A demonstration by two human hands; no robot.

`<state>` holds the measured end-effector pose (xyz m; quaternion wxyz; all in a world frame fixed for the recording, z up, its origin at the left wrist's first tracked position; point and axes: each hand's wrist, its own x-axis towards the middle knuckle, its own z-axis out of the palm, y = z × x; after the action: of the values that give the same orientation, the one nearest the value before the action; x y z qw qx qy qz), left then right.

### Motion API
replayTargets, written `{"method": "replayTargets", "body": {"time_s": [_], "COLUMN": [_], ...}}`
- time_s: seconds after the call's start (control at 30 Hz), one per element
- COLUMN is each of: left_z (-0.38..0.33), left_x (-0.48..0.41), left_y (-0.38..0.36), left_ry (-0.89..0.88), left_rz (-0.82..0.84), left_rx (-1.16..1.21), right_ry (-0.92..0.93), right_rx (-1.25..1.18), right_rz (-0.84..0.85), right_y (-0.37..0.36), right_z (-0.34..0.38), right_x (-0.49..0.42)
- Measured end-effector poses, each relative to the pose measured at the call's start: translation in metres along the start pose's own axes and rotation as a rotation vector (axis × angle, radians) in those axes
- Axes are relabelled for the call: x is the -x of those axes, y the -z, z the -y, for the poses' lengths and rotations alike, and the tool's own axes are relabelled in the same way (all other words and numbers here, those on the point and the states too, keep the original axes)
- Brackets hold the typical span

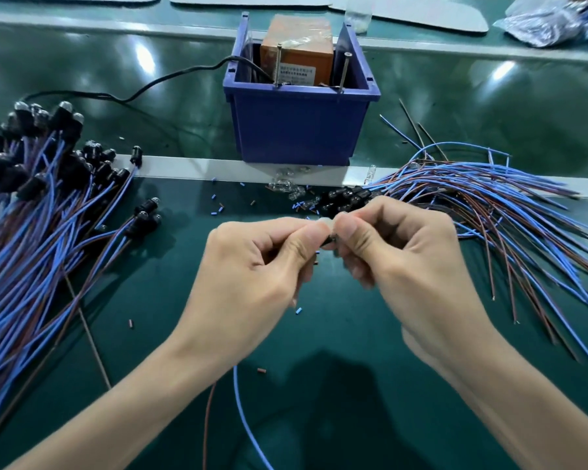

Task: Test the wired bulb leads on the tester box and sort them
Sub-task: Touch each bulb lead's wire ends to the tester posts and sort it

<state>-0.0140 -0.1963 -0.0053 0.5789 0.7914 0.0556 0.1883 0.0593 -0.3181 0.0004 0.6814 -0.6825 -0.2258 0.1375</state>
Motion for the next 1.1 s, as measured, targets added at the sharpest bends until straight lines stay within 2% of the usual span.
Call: {"method": "replayTargets", "body": {"time_s": [0.1, 0.17, 0.33, 0.4, 0.53, 0.73, 0.8, 0.93, 1.1], "left_z": [-0.002, -0.003, -0.002, -0.002, -0.005, -0.004, -0.002, 0.003, -0.006], "left_x": [-0.003, -0.005, -0.008, -0.008, -0.005, 0.002, 0.003, 0.004, -0.010], "left_y": [-0.002, -0.001, 0.008, 0.010, 0.013, 0.012, 0.010, 0.006, 0.008], "left_ry": [-0.079, -0.065, -0.038, -0.111, -0.238, -0.303, -0.255, -0.105, -0.214], "left_rz": [-0.035, 0.012, 0.068, 0.083, 0.109, 0.243, 0.272, 0.239, 0.130], "left_rx": [-0.070, -0.072, -0.198, -0.388, -0.752, -0.939, -0.914, -0.566, -0.279], "right_ry": [-0.100, -0.093, 0.016, 0.047, -0.013, -0.088, -0.086, -0.058, -0.050], "right_rx": [-0.227, -0.267, -0.197, -0.155, -0.098, 0.042, 0.077, 0.059, -0.076], "right_rz": [-0.067, -0.097, -0.062, -0.006, 0.120, 0.130, 0.115, 0.140, 0.156], "right_y": [-0.003, -0.005, -0.006, -0.004, 0.003, 0.002, 0.002, 0.002, 0.011], "right_z": [0.003, 0.004, 0.009, 0.012, 0.013, 0.009, 0.007, 0.014, 0.031], "right_x": [-0.001, -0.001, -0.001, -0.002, -0.004, -0.004, -0.003, -0.004, -0.011]}}
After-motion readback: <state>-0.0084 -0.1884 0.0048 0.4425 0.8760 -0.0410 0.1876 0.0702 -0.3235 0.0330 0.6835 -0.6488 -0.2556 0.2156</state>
